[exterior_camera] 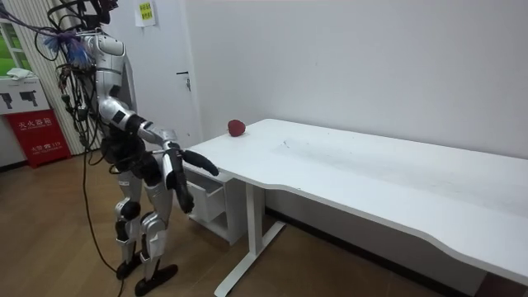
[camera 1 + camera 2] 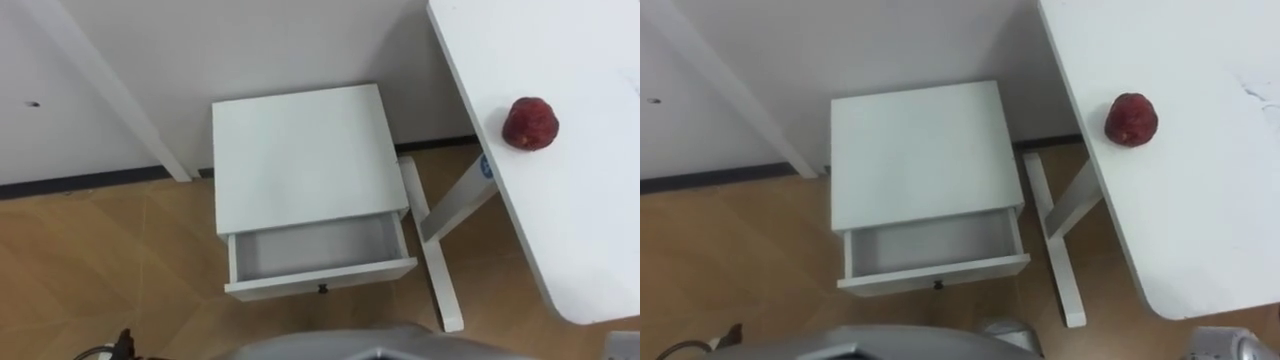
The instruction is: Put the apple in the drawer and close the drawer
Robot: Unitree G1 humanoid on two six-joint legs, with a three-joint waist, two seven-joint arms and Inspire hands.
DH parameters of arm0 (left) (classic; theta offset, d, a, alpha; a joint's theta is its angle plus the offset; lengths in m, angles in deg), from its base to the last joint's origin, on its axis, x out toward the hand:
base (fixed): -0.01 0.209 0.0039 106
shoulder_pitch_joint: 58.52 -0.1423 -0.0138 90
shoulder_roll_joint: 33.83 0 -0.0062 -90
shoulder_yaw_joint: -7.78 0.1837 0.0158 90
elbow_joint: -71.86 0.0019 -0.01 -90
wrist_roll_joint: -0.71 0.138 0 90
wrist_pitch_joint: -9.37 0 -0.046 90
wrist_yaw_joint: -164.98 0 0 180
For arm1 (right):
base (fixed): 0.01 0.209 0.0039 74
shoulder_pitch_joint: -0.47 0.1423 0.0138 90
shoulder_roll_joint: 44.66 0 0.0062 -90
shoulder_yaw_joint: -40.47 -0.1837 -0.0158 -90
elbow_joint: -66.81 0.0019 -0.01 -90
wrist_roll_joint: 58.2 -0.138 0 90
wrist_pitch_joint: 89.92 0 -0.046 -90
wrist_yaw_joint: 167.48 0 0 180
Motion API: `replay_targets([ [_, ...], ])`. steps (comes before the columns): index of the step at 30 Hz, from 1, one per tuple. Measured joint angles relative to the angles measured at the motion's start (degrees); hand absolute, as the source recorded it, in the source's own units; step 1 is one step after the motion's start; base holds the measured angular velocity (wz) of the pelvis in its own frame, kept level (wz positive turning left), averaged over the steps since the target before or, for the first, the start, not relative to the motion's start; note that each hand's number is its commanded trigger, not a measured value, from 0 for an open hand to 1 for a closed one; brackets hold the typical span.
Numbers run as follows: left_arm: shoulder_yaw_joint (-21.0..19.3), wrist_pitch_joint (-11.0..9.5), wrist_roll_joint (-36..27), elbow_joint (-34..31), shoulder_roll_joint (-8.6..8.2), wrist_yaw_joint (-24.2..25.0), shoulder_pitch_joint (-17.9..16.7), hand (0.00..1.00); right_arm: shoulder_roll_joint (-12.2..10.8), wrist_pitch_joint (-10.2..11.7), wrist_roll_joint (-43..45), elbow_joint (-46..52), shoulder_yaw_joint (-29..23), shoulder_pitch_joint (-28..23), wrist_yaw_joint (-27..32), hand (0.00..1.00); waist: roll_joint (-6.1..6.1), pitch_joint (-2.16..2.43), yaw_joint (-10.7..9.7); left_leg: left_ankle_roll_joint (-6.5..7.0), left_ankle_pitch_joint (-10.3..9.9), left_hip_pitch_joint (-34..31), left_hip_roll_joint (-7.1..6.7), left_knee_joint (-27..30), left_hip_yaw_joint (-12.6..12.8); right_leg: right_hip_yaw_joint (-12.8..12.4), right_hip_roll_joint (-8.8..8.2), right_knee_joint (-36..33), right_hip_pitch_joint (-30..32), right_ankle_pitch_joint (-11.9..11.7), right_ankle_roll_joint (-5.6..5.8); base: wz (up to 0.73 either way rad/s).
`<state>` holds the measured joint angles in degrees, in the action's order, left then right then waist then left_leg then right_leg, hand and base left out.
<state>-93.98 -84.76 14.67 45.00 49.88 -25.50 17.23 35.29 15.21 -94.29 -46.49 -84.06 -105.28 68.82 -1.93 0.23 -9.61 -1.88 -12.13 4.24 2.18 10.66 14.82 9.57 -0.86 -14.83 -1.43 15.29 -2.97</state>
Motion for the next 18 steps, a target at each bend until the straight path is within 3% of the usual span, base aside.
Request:
replay_targets([
  [3,1.3,-0.3,-0.3,0.0,0.16,0.0,0.2,0.00,0.3,1.9,3.6,1.1,0.2,0.4,3.1,0.00,0.23,0.01,0.3,0.00,0.0,0.1,-0.04,-0.4,0.1,0.1,0.03,-0.1,0.1,0.0,0.03,-0.02],
  [8,3.8,-1.3,-1.0,0.6,0.24,0.0,0.5,0.00,0.7,2.4,13.5,6.2,4.3,0.0,6.7,0.00,0.25,-0.09,0.9,0.00,0.0,0.0,-0.02,-1.1,0.1,0.0,0.23,-0.8,0.4,-0.1,0.03,-0.02],
  [15,6.7,-1.3,-0.7,3.0,0.28,0.1,2.3,0.00,1.3,2.9,27.4,12.9,11.7,0.1,4.9,0.00,0.74,-0.19,3.8,0.00,0.0,0.4,0.10,-1.1,0.0,0.2,0.28,0.3,0.0,-0.5,-0.01,-0.01],
  [18,6.8,-1.1,-0.7,3.3,0.25,0.1,1.8,0.00,1.4,2.7,30.6,12.9,13.3,1.2,3.1,0.00,1.00,-0.50,4.6,0.00,0.0,0.4,0.08,-1.1,-0.1,0.9,0.12,0.3,-0.2,-0.6,0.03,0.05],
])
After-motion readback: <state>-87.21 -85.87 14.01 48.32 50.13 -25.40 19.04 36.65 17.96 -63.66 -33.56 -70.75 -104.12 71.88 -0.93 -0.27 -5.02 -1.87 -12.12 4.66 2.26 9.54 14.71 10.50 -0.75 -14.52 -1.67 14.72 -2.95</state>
